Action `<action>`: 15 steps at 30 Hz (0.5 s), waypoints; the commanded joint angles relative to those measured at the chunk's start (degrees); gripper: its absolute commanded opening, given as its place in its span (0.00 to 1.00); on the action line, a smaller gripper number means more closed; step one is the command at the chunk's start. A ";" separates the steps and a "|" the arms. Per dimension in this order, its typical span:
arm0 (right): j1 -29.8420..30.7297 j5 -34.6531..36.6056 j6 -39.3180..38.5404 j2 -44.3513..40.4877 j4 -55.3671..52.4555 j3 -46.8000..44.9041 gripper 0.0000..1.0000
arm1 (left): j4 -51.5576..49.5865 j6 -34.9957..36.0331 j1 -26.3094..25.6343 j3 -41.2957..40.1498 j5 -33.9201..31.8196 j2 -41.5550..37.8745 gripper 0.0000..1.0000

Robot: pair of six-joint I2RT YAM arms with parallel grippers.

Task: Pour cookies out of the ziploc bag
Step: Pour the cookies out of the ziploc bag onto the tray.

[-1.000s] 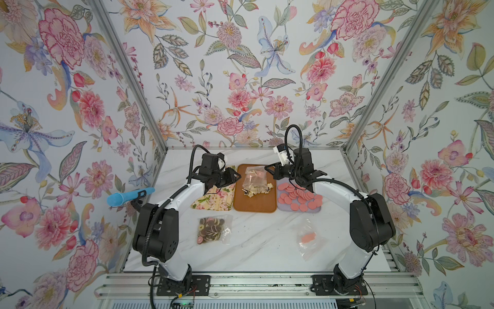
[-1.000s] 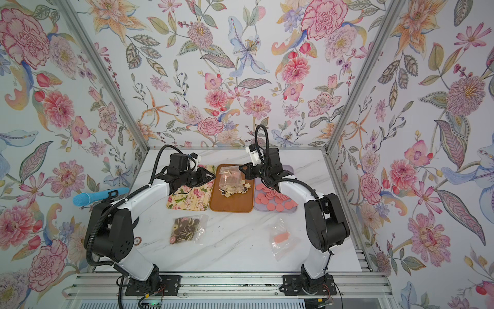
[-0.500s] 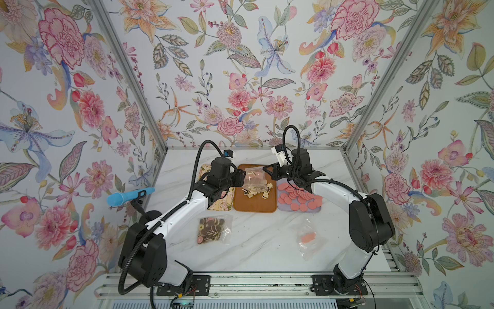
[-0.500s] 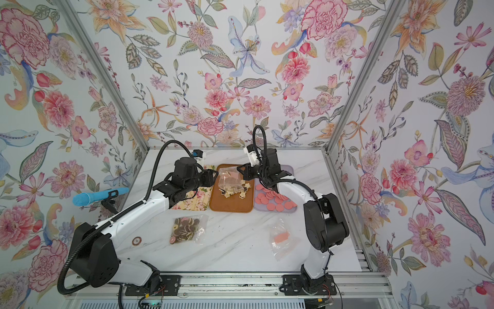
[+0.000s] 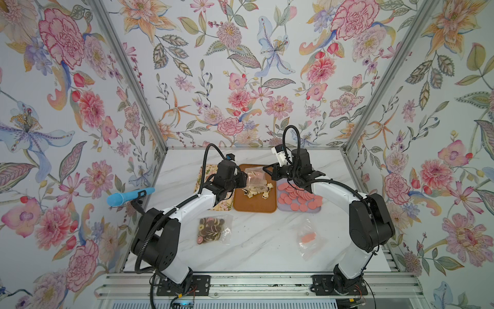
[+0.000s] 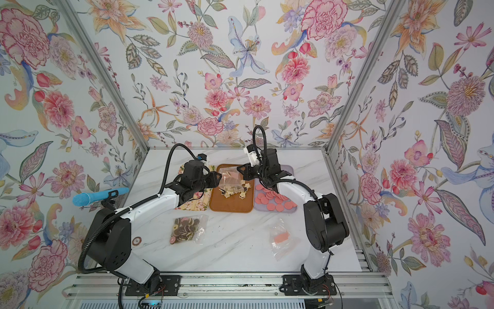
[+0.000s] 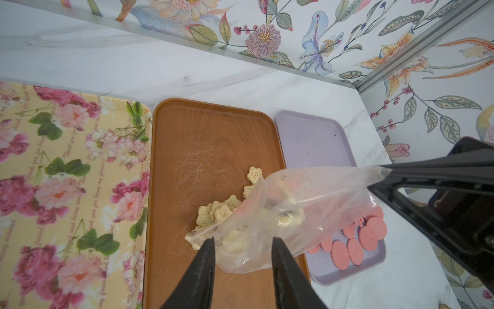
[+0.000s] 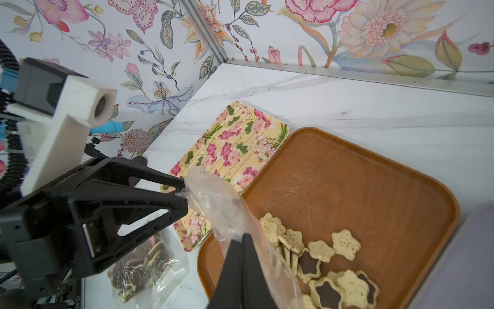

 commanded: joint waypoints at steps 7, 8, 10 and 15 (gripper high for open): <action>0.08 0.52 -0.48 -0.05 0.04 0.51 0.00 | 3.02 -1.61 -0.38 1.16 1.16 0.21 0.37; 0.09 0.52 -0.48 -0.02 0.05 0.53 0.00 | 3.46 -1.62 -0.39 1.09 1.32 0.12 0.39; 0.08 0.45 -0.44 0.04 0.12 0.55 0.00 | 4.67 -1.77 -0.37 0.99 1.55 0.17 0.40; 0.08 0.43 -0.50 -0.03 -0.10 0.52 0.00 | 6.68 -2.09 -0.43 1.03 1.84 0.56 0.31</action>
